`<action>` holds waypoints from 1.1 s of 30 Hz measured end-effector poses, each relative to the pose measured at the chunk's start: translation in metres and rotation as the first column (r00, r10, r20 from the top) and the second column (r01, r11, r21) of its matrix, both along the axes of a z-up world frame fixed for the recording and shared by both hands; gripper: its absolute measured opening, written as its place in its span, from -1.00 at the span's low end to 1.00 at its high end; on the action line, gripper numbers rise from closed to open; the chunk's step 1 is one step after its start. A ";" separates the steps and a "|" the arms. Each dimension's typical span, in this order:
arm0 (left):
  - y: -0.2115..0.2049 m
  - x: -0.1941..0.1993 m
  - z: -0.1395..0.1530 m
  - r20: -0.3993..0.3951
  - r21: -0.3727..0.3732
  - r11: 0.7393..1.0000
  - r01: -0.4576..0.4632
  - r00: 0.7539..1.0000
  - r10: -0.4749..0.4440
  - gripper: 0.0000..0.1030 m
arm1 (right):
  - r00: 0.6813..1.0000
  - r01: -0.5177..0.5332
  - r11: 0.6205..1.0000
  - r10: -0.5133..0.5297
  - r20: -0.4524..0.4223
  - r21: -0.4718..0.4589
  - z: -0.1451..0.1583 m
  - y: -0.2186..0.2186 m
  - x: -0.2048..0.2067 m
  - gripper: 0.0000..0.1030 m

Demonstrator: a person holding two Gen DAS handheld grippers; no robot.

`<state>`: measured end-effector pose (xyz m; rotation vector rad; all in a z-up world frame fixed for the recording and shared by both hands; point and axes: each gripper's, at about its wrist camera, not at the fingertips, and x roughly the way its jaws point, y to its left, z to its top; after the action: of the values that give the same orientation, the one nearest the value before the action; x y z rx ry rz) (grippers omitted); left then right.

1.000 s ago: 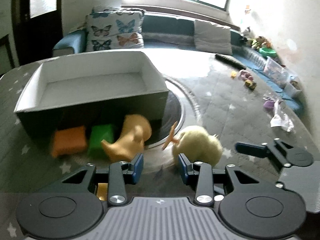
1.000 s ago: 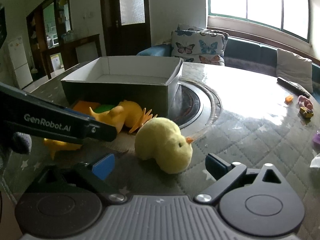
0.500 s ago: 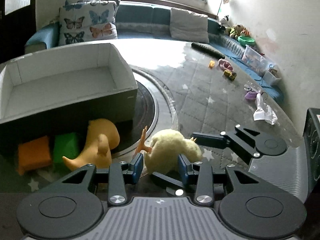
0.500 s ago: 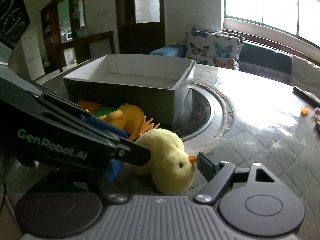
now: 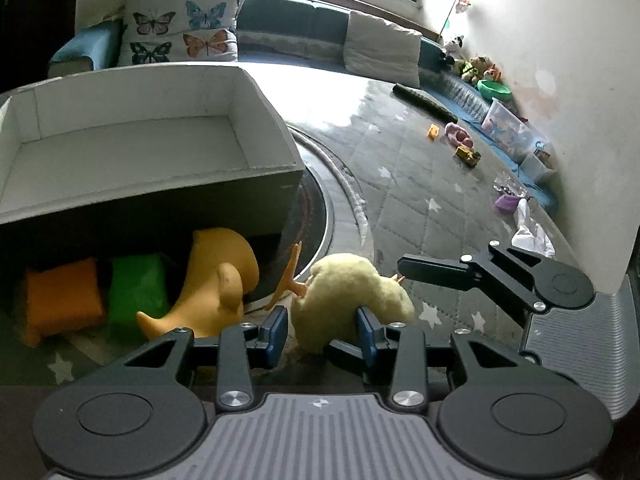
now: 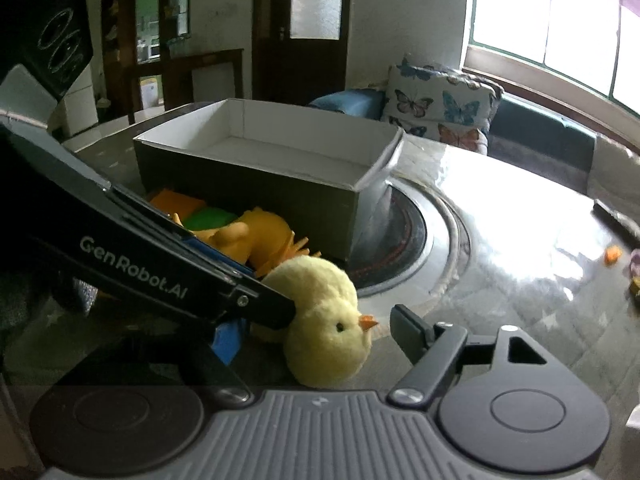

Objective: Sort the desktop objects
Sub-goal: 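Close the left gripper on the yellow plush chick, then lift the plush chick into the white box and open the left gripper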

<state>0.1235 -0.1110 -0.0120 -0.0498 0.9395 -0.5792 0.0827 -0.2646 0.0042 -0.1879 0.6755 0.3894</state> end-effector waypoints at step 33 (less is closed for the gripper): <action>0.017 0.016 0.003 -0.051 -0.114 0.993 -0.035 0.998 0.029 -0.19 | 0.989 0.105 0.983 -0.088 -0.117 0.152 -0.011 -0.006 0.010 -0.04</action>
<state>0.1391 -0.0942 -0.0095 -0.1827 0.9508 -0.6040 0.0927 -0.2702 -0.0068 0.0168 0.7554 0.3600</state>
